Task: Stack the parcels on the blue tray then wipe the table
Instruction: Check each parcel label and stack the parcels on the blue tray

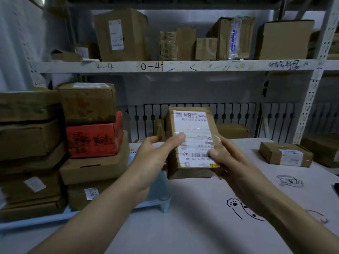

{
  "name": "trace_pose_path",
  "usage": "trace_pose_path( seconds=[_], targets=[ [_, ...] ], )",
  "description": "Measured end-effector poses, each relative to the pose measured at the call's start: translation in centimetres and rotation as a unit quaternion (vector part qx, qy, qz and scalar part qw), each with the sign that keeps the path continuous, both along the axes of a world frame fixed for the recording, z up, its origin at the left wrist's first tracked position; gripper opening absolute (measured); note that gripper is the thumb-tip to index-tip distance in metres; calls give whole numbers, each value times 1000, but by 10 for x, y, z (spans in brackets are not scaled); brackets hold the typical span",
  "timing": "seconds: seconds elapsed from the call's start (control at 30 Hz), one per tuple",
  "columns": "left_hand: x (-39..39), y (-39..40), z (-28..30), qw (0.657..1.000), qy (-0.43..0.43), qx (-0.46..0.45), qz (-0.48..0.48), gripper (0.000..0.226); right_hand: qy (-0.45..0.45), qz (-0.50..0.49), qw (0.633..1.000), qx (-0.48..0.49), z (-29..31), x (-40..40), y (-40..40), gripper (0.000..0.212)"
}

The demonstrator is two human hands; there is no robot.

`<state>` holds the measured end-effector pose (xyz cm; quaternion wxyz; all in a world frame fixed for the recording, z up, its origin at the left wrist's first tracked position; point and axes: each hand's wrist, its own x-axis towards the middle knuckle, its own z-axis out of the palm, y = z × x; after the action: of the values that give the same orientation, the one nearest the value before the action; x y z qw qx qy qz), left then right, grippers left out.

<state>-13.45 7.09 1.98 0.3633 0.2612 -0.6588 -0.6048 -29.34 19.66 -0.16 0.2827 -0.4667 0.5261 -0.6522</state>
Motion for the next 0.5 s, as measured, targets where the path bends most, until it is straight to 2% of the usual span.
trace_pose_path(
  seconds=[0.07, 0.13, 0.3, 0.4, 0.5],
  targets=[
    [6, 0, 10, 1000, 3, -10, -8, 90, -27, -14, 1000, -7, 12, 4, -7, 57],
    [15, 0, 23, 999, 25, -28, -2, 88, -64, -17, 997, -28, 28, 10, -18, 56],
    [53, -1, 65, 990, 5, -139, 24, 51, -120, 4, 991, -67, 76, 32, -55, 45],
    [83, -12, 81, 968, -12, -228, 108, 66, -125, 18, 991, -48, 107, 54, -77, 30],
    [116, -27, 87, 923, -5, -321, 212, 51, -116, 10, 992, -46, 135, 79, -102, 23]
  ],
)
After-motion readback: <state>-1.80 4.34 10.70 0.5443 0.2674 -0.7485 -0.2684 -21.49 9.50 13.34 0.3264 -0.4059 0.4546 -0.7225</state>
